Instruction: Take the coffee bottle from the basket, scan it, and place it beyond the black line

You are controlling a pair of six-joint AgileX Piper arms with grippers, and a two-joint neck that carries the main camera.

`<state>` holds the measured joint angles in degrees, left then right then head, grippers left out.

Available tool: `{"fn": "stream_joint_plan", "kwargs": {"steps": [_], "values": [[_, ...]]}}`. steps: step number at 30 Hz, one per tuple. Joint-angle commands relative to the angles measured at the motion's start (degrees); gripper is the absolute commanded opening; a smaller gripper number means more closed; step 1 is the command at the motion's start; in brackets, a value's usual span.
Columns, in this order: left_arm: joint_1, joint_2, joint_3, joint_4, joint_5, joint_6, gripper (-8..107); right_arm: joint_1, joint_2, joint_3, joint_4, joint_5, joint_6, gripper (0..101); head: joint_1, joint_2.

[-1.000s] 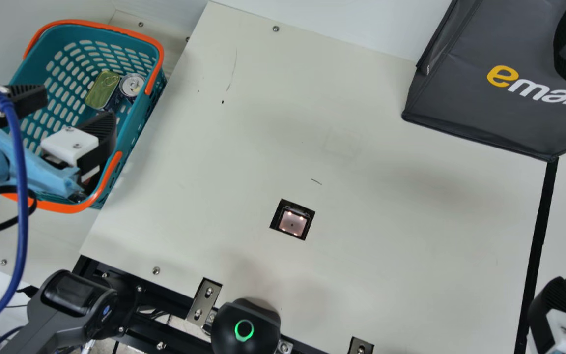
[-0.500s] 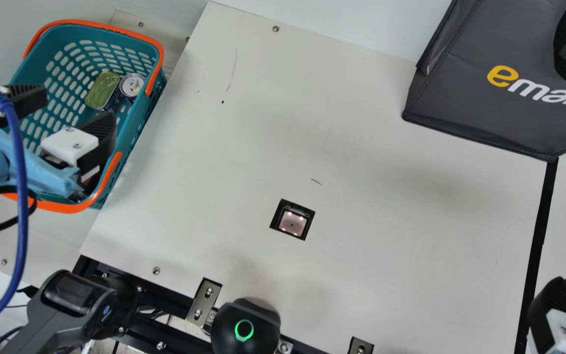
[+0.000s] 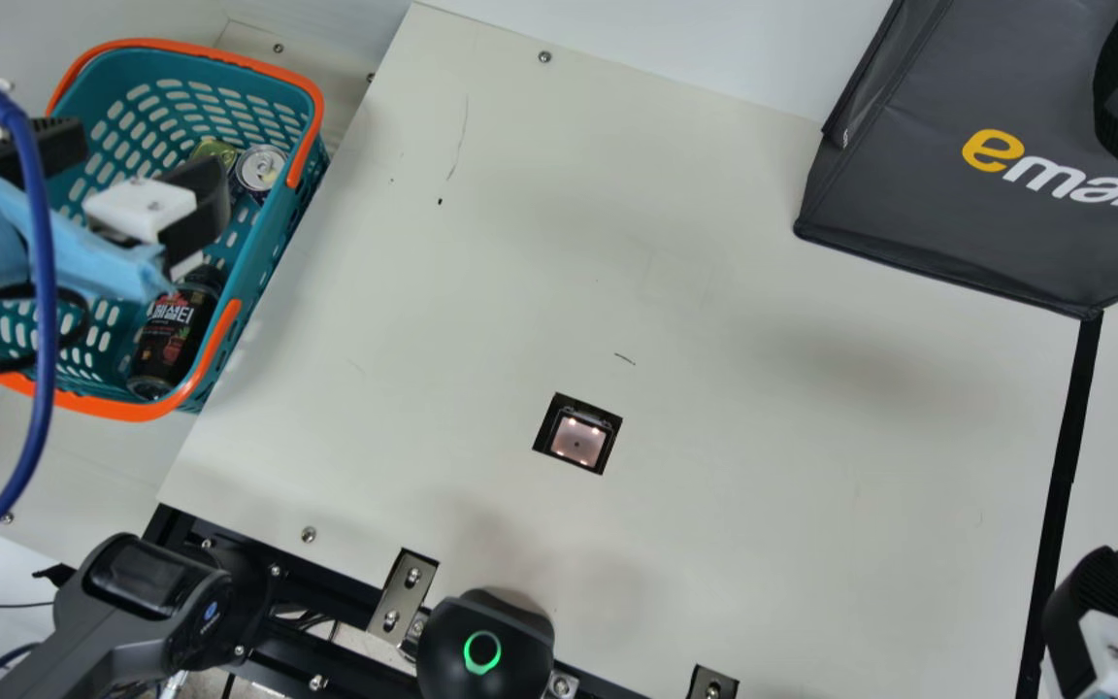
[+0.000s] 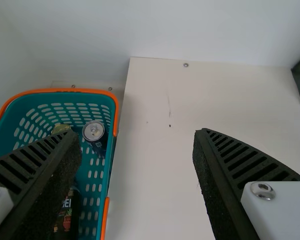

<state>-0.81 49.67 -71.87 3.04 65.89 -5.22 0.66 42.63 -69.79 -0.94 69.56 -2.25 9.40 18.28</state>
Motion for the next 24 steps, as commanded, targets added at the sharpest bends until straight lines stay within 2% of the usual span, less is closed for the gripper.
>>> {"fn": "stream_joint_plan", "kwargs": {"steps": [1, 12, 24], "values": [[0.5, 0.6, -0.3, 0.7, 0.0, -1.8, 90, 0.0, 0.0, 0.0, 0.0, 0.0, 0.0, 91, -1.5, 0.1], [6.9, 2.4, -2.1, 0.5, 2.8, -2.8, 90, 0.0, 0.0, 0.0, 0.0, 0.1, 0.0, 91, -1.5, 0.1], [23.1, 5.1, -1.7, -6.4, 2.3, 6.3, 90, 0.0, 0.0, 0.0, 0.0, 0.1, 0.0, 91, -1.5, 0.1]]}}
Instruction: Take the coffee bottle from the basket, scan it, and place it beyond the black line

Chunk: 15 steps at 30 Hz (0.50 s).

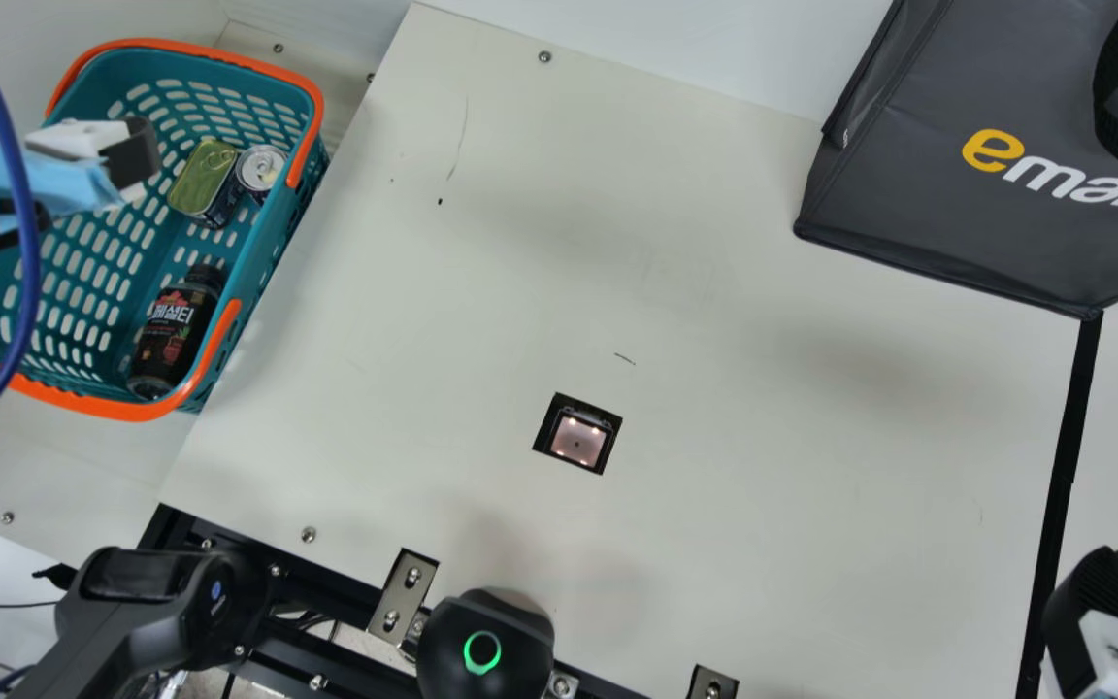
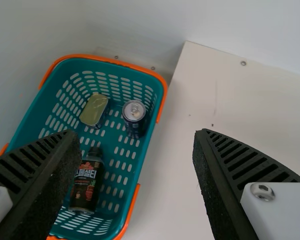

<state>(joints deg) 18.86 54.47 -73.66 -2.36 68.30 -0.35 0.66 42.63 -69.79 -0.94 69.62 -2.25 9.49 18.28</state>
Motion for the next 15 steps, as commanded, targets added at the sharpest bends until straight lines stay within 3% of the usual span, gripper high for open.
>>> {"fn": "stream_joint_plan", "kwargs": {"steps": [1, 15], "values": [[4.9, 0.7, 0.2, -1.8, -0.3, 2.3, 90, 0.0, 0.0, 0.0, 0.0, 0.0, 0.0, 91, -1.6, 0.1], [22.5, 6.4, 0.5, -10.8, -2.3, 14.3, 90, 0.0, 0.0, 0.0, 0.0, -0.1, 0.0, 91, -1.6, 0.1]]}}
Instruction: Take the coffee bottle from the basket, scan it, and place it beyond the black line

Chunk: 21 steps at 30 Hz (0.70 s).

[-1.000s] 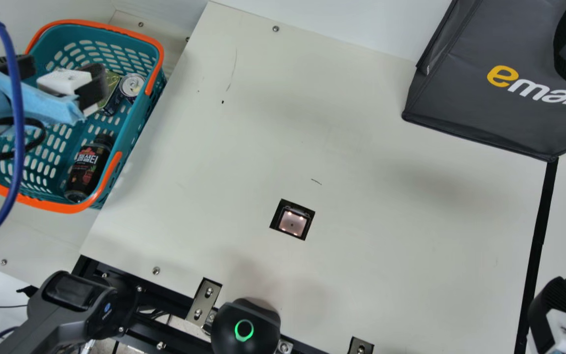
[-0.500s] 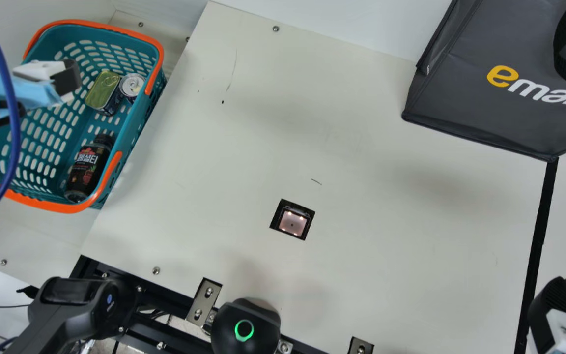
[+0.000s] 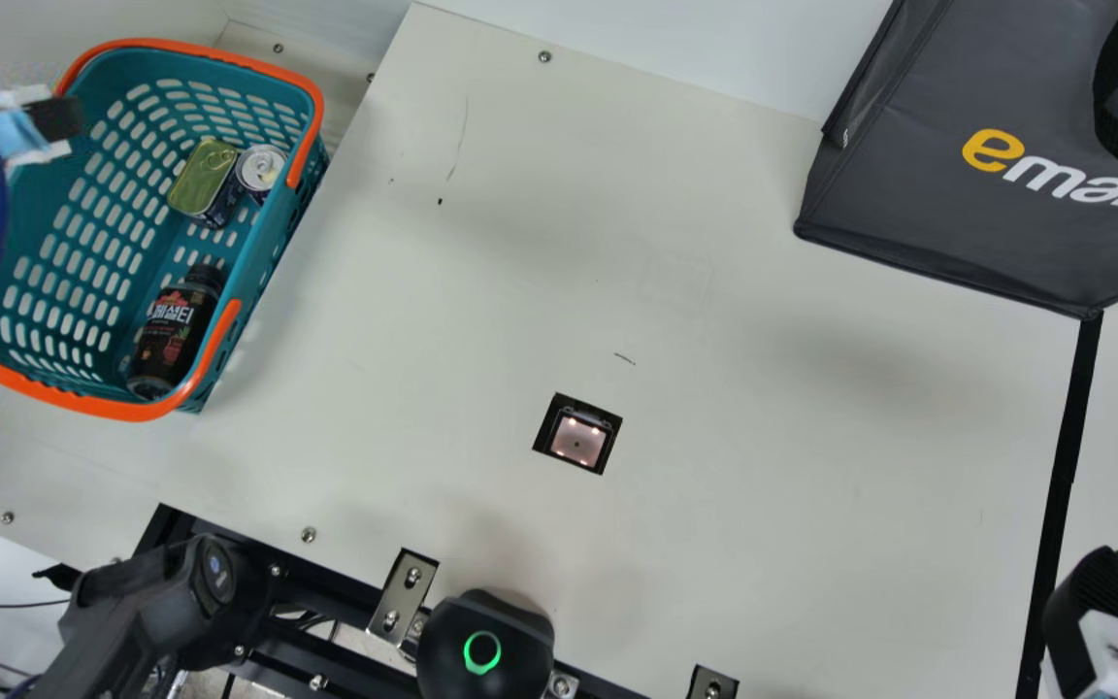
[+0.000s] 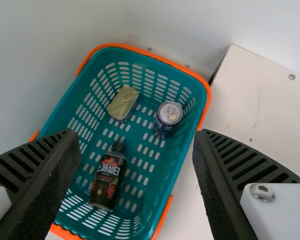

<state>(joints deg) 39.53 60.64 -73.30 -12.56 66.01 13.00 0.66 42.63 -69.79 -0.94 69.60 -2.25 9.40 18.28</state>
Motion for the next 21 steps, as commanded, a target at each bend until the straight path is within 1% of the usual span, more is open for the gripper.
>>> {"fn": "stream_joint_plan", "kwargs": {"steps": [1, 9, 21], "values": [[2.6, 0.6, 0.2, -0.9, -0.2, 1.6, 90, 0.0, 0.0, 0.0, 0.0, 0.0, 0.0, 91, -1.5, 0.1], [6.3, 2.6, 1.7, -2.7, -1.8, 5.6, 90, 0.0, 0.0, 0.0, 0.0, 0.0, 0.0, 91, -1.5, 0.1], [7.4, 4.3, 7.0, -3.0, -6.0, 9.4, 90, 0.0, 0.0, 0.0, 0.0, 0.0, 0.0, 91, -1.5, 0.1]]}}
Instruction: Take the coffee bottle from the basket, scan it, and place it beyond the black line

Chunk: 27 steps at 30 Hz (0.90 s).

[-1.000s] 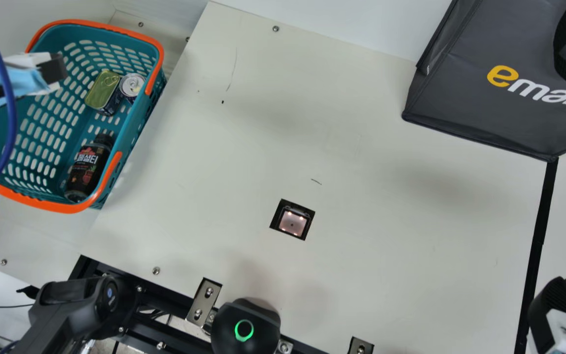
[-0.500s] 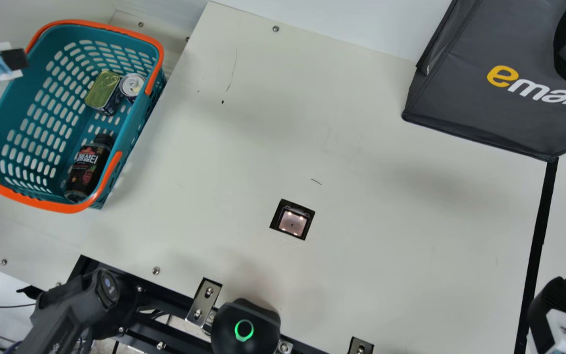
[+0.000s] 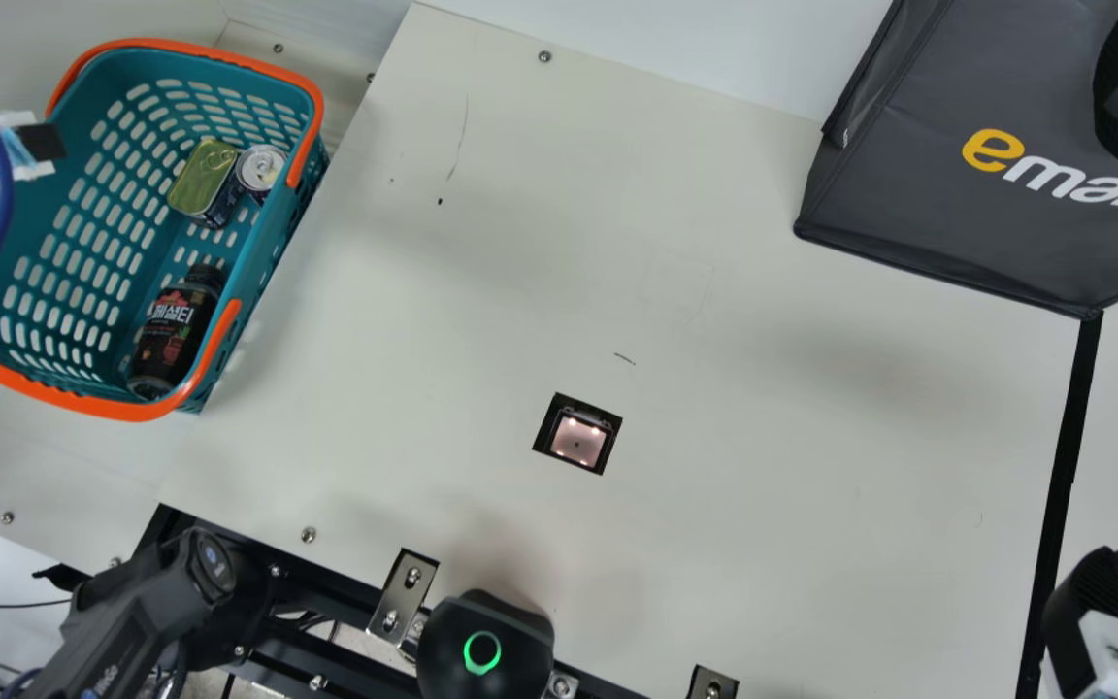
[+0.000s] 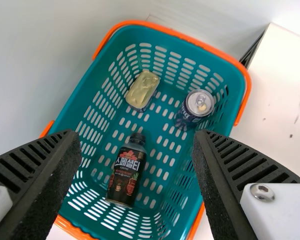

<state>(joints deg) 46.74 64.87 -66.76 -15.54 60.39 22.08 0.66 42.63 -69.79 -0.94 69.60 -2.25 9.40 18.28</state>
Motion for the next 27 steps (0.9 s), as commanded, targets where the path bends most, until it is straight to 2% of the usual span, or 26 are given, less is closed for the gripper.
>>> {"fn": "stream_joint_plan", "kwargs": {"steps": [1, 15, 27], "values": [[0.3, 0.3, 0.9, -0.1, -0.8, 0.6, 90, 0.0, 0.0, 0.0, 0.0, 0.0, 0.0, 91, -1.5, 0.1], [2.3, 5.4, 5.3, -2.3, -5.3, 7.4, 90, 0.0, 0.0, 0.0, 0.0, 0.0, 0.0, 91, -1.5, 0.1], [3.8, 12.0, 4.2, -3.8, -5.4, 14.1, 90, 0.0, 0.0, 0.0, 0.0, 0.0, 0.0, 91, -1.5, 0.1]]}}
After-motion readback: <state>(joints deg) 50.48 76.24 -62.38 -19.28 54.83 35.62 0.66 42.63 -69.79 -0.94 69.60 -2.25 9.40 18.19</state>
